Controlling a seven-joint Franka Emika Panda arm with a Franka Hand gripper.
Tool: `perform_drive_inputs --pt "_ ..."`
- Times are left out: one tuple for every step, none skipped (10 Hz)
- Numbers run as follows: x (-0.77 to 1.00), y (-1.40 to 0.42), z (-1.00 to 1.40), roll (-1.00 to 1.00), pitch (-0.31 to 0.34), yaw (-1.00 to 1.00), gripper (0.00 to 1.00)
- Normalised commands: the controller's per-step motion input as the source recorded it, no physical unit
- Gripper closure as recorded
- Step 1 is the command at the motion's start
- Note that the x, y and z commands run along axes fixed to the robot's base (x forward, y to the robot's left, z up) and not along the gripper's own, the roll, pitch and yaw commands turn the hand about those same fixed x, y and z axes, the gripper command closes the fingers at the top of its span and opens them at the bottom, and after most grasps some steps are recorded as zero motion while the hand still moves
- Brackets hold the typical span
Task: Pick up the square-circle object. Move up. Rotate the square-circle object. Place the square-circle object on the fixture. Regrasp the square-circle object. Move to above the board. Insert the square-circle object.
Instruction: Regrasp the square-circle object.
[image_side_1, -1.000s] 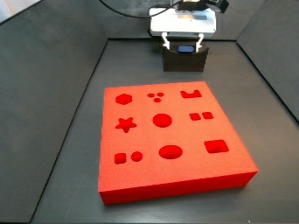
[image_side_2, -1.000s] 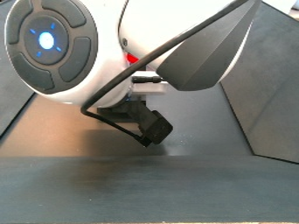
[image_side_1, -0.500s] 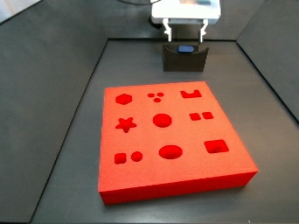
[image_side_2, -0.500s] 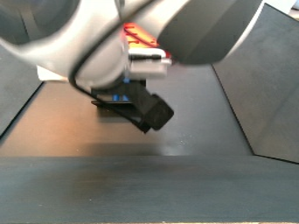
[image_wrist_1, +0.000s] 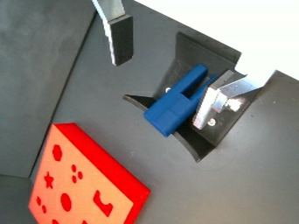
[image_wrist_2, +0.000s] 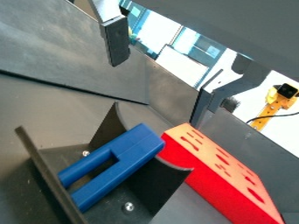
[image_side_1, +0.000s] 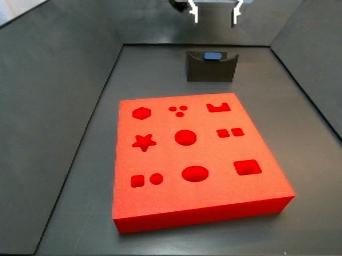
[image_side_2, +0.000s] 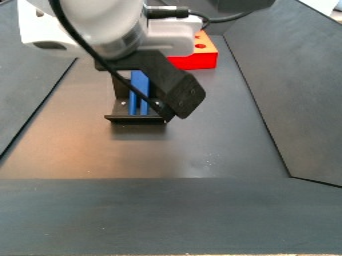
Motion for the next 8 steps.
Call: perform_drive_inputs --pt "-0.07 -1.0 0.93 1.0 0.062 0.02 0.0" --pt "-0.08 -1.0 0.93 1.0 0.061 0.02 0.0" --pt "-0.1 -1.0 0.93 1.0 0.051 0.02 0.0" --pt "-0.14 -1.0 0.88 1.0 0.039 0.02 0.0" --pt "-0.13 -0.89 0.72 1.0 0.035 0.02 0.0" --pt "-0.09 -0.73 0.51 1.0 0.032 0.02 0.0" --pt "-0.07 -0.56 0.3 1.0 0.03 0.02 0.0" --pt "-0.04 -0.32 0.05 1.0 0.026 0.02 0.0"
